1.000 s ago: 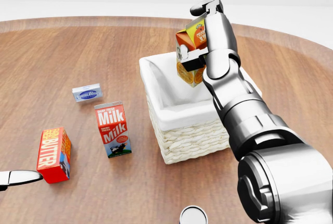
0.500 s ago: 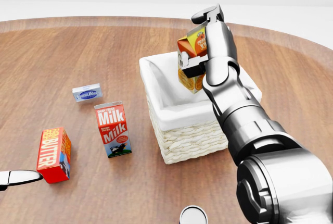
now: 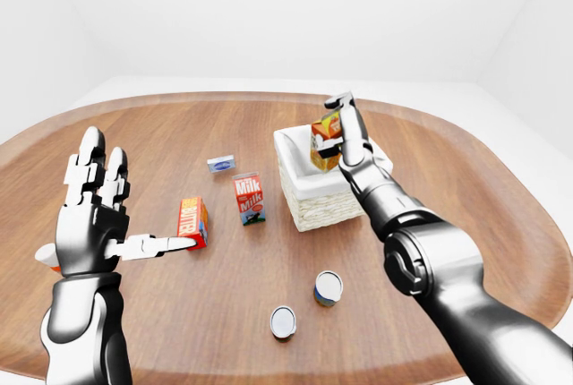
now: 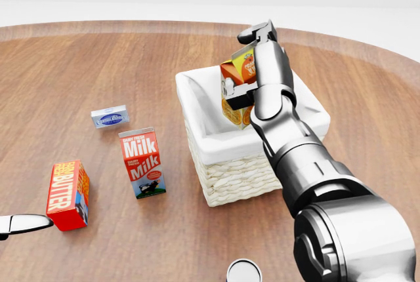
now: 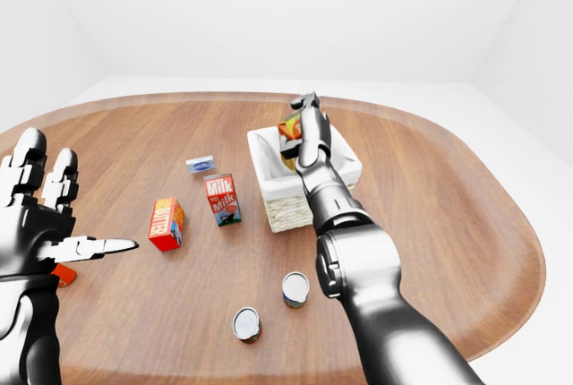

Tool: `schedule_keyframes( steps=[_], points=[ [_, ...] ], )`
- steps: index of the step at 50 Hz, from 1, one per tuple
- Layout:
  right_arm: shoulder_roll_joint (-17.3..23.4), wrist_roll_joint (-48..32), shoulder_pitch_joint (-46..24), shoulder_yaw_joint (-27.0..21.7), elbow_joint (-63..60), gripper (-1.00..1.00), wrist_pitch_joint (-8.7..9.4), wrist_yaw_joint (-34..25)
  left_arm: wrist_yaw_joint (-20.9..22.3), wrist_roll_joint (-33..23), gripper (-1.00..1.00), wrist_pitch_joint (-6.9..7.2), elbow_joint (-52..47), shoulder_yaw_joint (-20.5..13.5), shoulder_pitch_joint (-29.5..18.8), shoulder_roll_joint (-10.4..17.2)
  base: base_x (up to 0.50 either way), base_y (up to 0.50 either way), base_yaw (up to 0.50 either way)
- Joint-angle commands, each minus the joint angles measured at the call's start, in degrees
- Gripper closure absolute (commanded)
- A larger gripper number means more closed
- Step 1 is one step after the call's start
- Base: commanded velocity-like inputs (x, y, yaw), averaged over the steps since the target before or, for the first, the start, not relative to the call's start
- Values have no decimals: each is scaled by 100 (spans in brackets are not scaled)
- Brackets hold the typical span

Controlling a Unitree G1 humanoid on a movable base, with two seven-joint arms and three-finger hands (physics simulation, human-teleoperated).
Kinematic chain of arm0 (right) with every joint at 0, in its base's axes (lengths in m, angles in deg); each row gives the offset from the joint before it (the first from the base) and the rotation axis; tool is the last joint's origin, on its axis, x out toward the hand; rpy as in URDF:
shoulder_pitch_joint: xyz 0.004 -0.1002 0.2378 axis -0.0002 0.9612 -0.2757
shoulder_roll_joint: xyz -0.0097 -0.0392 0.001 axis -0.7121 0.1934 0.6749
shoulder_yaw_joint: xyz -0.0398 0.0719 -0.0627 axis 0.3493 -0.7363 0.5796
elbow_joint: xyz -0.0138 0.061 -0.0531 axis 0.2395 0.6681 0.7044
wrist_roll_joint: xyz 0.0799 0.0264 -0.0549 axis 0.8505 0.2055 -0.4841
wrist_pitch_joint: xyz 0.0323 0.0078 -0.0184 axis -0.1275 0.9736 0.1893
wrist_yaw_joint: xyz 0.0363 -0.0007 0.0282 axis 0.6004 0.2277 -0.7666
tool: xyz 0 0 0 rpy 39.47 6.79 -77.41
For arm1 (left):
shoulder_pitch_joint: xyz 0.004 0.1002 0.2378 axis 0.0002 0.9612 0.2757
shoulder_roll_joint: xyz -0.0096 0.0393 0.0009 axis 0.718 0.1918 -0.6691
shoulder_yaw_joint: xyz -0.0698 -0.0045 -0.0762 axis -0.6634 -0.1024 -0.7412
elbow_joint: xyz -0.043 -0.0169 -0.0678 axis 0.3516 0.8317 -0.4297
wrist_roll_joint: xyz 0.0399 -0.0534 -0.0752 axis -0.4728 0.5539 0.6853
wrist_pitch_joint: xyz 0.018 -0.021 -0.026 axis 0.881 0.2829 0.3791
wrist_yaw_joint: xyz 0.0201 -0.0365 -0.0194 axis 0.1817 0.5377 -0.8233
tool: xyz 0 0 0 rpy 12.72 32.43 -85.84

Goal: Pick up the orange juice, and put it in the basket.

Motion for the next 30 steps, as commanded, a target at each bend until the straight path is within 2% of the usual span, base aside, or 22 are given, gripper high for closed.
schedule_keyframes(
  steps=[1, 30],
  points=[
    [-51, 584, 53, -34, 0, 100, -5, 335, -2, 1, -100, 0, -23, -3, 7, -5, 0, 0, 0],
    [-201, 566, 105, -121, 10, 100, -5, 355, 10, -5, -100, 0, 28, 15, 3, -6, 0, 0, 0]
  ],
)
